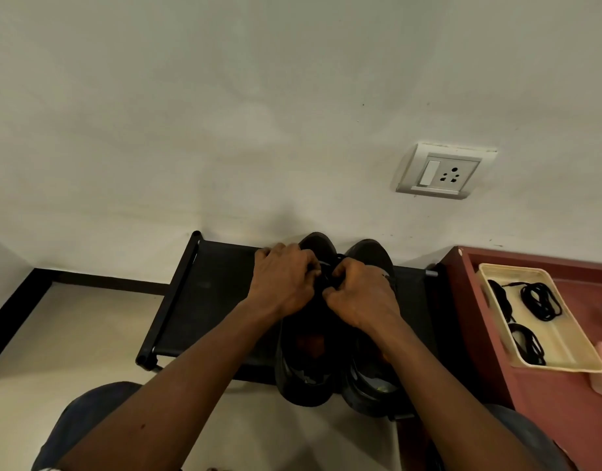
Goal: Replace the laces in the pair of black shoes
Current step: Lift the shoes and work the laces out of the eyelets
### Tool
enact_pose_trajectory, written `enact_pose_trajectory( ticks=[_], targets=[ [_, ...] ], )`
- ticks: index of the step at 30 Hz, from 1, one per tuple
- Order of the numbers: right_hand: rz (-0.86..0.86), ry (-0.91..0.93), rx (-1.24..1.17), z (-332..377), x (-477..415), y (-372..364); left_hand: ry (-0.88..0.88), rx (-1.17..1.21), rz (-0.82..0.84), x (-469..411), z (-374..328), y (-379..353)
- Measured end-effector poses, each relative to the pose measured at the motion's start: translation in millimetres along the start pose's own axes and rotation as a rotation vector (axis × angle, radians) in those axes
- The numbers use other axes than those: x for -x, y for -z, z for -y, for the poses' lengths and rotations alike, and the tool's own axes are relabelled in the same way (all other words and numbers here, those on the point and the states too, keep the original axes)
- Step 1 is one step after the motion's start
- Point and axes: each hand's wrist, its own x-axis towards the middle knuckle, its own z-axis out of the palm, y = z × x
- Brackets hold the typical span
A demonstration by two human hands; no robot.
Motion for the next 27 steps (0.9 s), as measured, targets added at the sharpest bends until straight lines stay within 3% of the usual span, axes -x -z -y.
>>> enact_pose_trajectory(
  ticks=[5,11,15,17,22,24,27],
  targets=[
    [0.009,-0.002,-0.015,-2.6,-1.5,-1.9,0.171,0.220,-0.072,-6.8,13.1,2.7],
    [0.017,0.002,-0.028,-4.2,-4.0,-3.3,0.667,1.050,-0.171,-18.7,26.8,17.9],
    [0.014,-0.005,-0.022,-4.6,-4.6,-4.8,0.698,1.440,-0.159,-18.3,21.8,17.6],
    [0.012,-0.010,-0.020,-5.1,-5.0,-4.9,0.602,1.360,-0.131,-17.9,16.1,14.4],
    [0.009,-0.010,-0.005,-6.2,-5.6,-5.2,0.163,0.564,0.109,-7.5,5.1,-3.7],
    [0.005,-0.007,-0.002,-6.7,-5.5,-5.6,0.084,0.278,0.185,-2.9,0.6,-9.7],
    [0.010,-0.007,-0.004,-6.0,-6.2,-6.3,0.079,0.203,0.144,-2.0,-0.3,-9.4]
  ],
)
